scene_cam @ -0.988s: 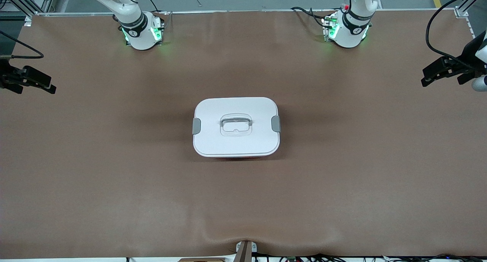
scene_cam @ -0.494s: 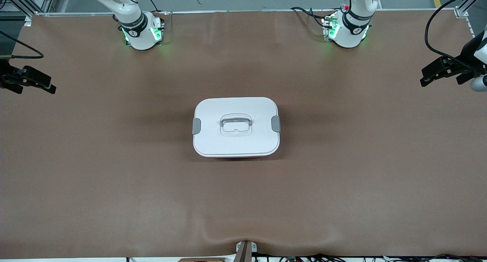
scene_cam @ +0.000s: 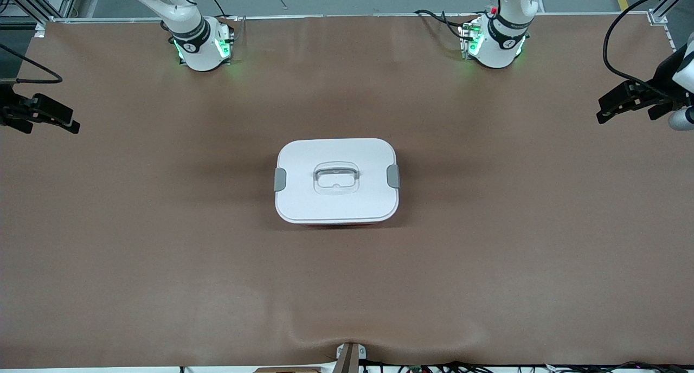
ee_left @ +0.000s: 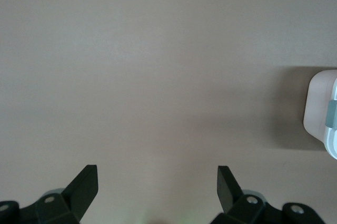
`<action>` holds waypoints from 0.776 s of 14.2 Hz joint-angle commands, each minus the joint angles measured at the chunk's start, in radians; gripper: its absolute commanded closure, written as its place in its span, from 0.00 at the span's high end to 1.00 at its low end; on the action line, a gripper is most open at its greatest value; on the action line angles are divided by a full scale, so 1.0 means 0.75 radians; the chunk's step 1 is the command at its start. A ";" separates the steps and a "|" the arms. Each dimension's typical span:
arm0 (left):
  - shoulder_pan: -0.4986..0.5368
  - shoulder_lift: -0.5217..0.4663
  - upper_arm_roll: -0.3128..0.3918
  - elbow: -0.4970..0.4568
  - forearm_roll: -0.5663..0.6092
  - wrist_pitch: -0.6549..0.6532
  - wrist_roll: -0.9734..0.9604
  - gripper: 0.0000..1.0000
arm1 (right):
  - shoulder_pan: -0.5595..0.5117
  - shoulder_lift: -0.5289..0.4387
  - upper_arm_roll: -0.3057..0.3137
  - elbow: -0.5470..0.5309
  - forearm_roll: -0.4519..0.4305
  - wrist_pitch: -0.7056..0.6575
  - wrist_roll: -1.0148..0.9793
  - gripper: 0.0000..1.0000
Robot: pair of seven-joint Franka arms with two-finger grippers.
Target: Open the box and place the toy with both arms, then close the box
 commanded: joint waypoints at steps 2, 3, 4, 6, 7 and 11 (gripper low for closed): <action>0.005 -0.008 -0.008 -0.005 0.003 0.004 -0.016 1.00 | -0.010 0.000 0.006 0.018 0.004 -0.015 0.018 1.00; 0.007 -0.008 -0.008 -0.007 0.003 0.004 -0.016 1.00 | -0.010 0.000 0.006 0.018 0.004 -0.017 0.018 1.00; 0.005 -0.008 -0.008 -0.007 0.003 0.004 -0.016 1.00 | -0.010 0.000 0.006 0.018 0.004 -0.017 0.018 1.00; 0.003 -0.008 -0.008 -0.007 0.003 0.002 -0.018 1.00 | -0.010 0.000 0.006 0.018 0.004 -0.015 0.018 1.00; 0.003 -0.008 -0.008 -0.007 0.003 0.004 -0.020 1.00 | -0.010 0.000 0.006 0.018 0.004 -0.015 0.018 1.00; 0.003 -0.012 -0.008 -0.013 0.003 0.004 -0.028 1.00 | -0.010 0.000 0.006 0.018 0.004 -0.015 0.018 1.00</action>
